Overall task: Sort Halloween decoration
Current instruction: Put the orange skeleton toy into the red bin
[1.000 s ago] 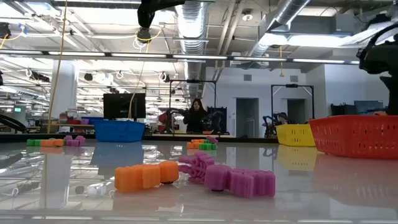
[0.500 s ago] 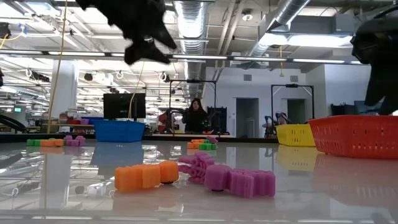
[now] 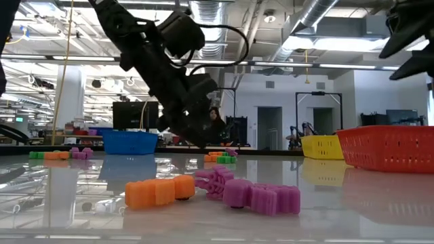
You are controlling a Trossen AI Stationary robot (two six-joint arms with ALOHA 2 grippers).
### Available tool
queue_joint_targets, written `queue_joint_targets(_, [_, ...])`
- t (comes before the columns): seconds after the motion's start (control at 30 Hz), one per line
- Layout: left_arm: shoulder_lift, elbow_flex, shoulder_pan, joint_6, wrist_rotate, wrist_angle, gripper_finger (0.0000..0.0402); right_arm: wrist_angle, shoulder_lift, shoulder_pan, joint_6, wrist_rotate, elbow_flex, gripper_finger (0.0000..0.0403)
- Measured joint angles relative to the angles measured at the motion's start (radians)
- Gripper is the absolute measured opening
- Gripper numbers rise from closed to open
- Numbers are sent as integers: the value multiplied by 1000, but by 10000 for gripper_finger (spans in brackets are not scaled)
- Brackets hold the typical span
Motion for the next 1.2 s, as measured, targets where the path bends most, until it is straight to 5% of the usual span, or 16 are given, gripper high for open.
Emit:
queue_joint_targets(0.5, [194,9,-53,-136,-113,52,193,95,-184,8,-175,92,0,221])
queue_joint_targets(0.73, [198,9,-45,-175,-28,50,20,170,-234,5,-304,159,0,221])
queue_joint_targets(1.0, [126,-4,-28,-177,88,81,2,171,-236,0,-373,204,0,221])
queue_joint_targets(1.2, [-21,1,-4,-157,217,363,0,169,-231,0,-396,212,0,221])
